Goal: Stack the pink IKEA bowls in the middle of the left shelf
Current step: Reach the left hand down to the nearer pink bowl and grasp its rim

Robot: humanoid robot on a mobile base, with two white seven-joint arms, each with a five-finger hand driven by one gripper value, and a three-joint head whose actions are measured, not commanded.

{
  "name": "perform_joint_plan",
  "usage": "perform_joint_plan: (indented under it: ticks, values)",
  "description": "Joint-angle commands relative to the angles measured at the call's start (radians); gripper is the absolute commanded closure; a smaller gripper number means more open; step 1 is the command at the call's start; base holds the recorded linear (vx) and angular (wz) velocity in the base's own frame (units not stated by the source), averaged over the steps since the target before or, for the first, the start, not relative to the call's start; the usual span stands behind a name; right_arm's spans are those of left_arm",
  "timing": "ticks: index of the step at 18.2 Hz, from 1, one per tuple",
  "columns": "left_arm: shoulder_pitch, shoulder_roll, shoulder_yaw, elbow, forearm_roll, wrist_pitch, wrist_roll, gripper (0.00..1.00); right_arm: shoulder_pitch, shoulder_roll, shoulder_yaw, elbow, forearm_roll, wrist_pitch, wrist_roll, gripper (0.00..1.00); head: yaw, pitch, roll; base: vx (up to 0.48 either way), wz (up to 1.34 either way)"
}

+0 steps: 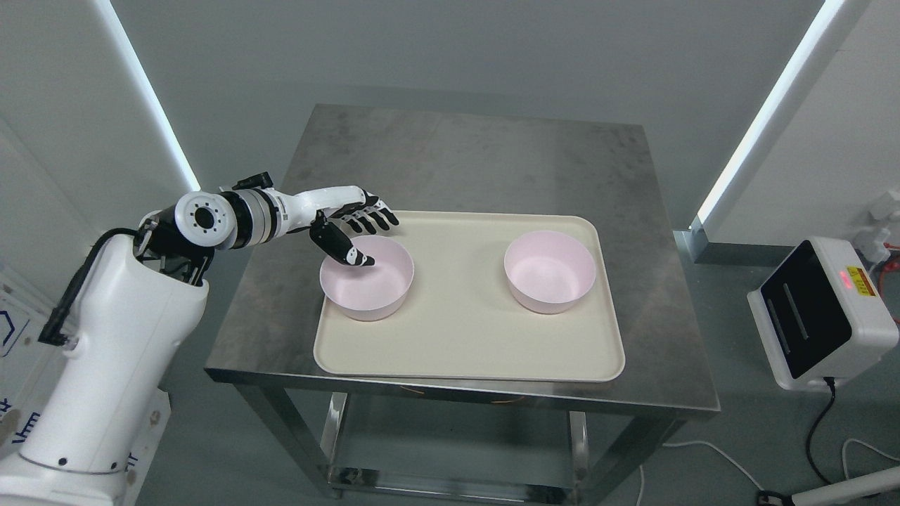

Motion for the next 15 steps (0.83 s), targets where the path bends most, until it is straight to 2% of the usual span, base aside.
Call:
perform_joint_plan:
  ticks: [1,3,5,8,13,15]
  values:
    - [0.003,0.007,-0.001,0.009,-0.014,-0.026,0.004,0.52,0.002,-0.017,-0.011,-0.034,0.0,0.0,0.001,0.0,0.0,0.0,0.0,0.0,0.0]
    - [0.014,0.007,-0.001,0.009,-0.014,-0.053,0.004,0.57,0.002,-0.017,-0.011,-0.034,0.0,0.0,0.001,0.0,0.0,0.0,0.0,0.0,0.0]
    - [0.026,0.008,0.002,0.009,-0.014,-0.09,0.004,0.67,0.002,-0.017,-0.011,-0.034,0.0,0.0,0.001,0.0,0.0,0.0,0.0,0.0,0.0]
    - [0.049,0.005,0.016,0.009,-0.014,-0.145,0.004,0.77,0.002,-0.017,-0.011,-0.034,0.0,0.0,0.001,0.0,0.0,0.0,0.0,0.0,0.0]
    - [0.053,-0.01,0.086,0.018,-0.014,-0.196,0.004,0.96,0.002,-0.017,-0.011,-0.034,0.0,0.0,0.001,0.0,0.0,0.0,0.0,0.0,0.0]
    - [0.057,-0.011,0.106,0.026,-0.014,-0.216,0.004,0.99,0.002,-0.017,-0.011,-0.034,0.0,0.0,0.001,0.0,0.0,0.0,0.0,0.0,0.0]
